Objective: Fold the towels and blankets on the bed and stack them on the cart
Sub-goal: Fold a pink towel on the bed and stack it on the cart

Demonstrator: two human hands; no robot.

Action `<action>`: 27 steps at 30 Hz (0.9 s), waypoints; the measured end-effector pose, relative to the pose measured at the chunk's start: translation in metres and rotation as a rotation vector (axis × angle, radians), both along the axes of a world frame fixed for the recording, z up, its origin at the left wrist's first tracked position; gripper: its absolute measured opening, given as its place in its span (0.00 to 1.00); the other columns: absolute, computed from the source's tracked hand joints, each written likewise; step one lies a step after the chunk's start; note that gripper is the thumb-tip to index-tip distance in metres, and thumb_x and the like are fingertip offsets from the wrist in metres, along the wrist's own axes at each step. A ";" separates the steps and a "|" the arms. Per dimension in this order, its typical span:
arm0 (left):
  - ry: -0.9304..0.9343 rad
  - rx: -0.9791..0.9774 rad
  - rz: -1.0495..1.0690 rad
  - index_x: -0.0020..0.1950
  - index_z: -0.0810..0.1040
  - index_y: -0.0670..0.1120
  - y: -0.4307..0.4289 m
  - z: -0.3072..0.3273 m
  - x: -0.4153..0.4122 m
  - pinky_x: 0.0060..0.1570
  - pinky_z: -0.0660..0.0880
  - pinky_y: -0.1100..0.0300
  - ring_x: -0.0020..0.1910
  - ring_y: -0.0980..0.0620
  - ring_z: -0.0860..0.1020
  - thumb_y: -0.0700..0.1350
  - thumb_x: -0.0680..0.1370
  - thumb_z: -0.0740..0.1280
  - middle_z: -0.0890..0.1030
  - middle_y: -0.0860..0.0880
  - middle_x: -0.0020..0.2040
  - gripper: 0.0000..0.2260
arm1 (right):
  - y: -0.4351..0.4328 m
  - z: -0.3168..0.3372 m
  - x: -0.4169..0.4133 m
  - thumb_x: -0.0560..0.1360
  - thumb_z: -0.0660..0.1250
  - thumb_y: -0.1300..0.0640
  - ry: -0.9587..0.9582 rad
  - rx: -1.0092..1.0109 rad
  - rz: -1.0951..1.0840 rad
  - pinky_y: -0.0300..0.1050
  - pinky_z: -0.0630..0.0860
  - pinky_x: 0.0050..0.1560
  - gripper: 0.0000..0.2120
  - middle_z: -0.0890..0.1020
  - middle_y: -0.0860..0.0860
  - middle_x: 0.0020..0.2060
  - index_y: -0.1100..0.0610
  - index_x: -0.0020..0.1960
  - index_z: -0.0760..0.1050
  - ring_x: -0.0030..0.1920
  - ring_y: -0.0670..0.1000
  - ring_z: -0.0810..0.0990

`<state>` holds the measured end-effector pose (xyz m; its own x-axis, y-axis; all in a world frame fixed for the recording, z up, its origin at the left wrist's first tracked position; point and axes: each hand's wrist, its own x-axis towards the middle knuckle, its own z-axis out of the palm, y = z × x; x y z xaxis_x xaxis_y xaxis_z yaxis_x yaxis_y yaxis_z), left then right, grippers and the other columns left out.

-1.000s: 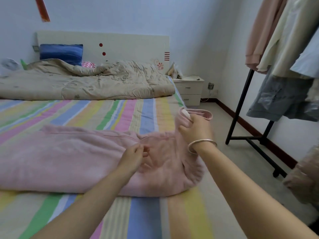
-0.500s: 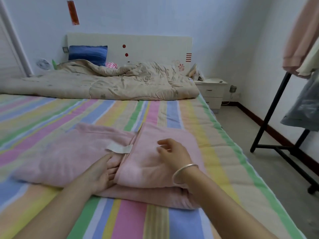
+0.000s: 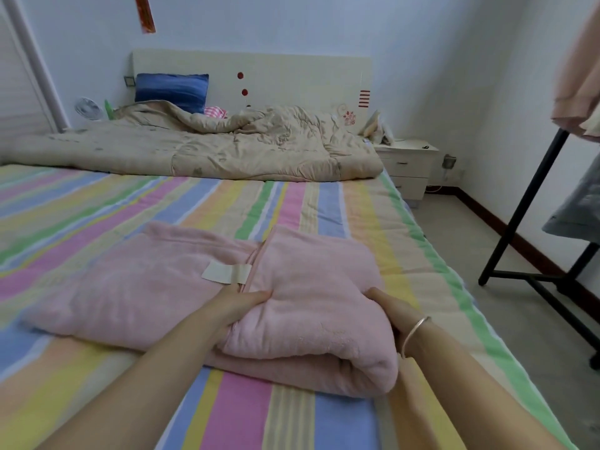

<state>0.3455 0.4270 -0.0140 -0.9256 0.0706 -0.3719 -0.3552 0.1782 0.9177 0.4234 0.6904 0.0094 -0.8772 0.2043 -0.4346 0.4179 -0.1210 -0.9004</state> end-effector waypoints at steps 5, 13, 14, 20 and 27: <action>0.055 0.064 -0.065 0.64 0.74 0.40 0.012 0.000 0.000 0.53 0.79 0.52 0.51 0.47 0.83 0.48 0.68 0.78 0.83 0.45 0.55 0.28 | 0.009 0.034 0.007 0.73 0.67 0.66 0.368 0.384 -0.150 0.33 0.74 0.34 0.11 0.78 0.48 0.41 0.57 0.53 0.72 0.39 0.46 0.76; 0.065 0.016 -0.079 0.62 0.74 0.42 0.044 -0.012 0.017 0.53 0.79 0.53 0.52 0.47 0.81 0.43 0.73 0.75 0.81 0.44 0.56 0.19 | 0.058 -0.013 0.015 0.72 0.72 0.57 -0.010 0.550 -0.127 0.43 0.74 0.48 0.30 0.79 0.59 0.57 0.62 0.70 0.67 0.52 0.56 0.79; 0.068 0.026 -0.079 0.60 0.74 0.43 0.043 -0.009 0.017 0.50 0.79 0.55 0.51 0.47 0.81 0.41 0.74 0.74 0.81 0.44 0.56 0.17 | 0.060 -0.010 0.013 0.72 0.72 0.57 0.001 0.611 -0.120 0.45 0.73 0.54 0.34 0.76 0.59 0.62 0.60 0.74 0.62 0.58 0.58 0.77; 0.177 0.056 -0.058 0.54 0.77 0.42 0.034 0.013 0.028 0.48 0.79 0.55 0.48 0.46 0.81 0.36 0.75 0.71 0.82 0.44 0.51 0.09 | 0.021 0.038 -0.016 0.75 0.67 0.52 0.343 1.010 0.033 0.51 0.64 0.71 0.31 0.67 0.54 0.72 0.54 0.75 0.60 0.71 0.55 0.66; 0.030 0.140 0.144 0.53 0.80 0.40 0.000 0.007 0.036 0.28 0.77 0.65 0.33 0.54 0.81 0.42 0.77 0.70 0.82 0.46 0.40 0.07 | -0.076 -0.018 -0.022 0.79 0.42 0.35 0.088 1.493 0.625 0.62 0.36 0.73 0.30 0.41 0.48 0.78 0.43 0.78 0.44 0.77 0.53 0.37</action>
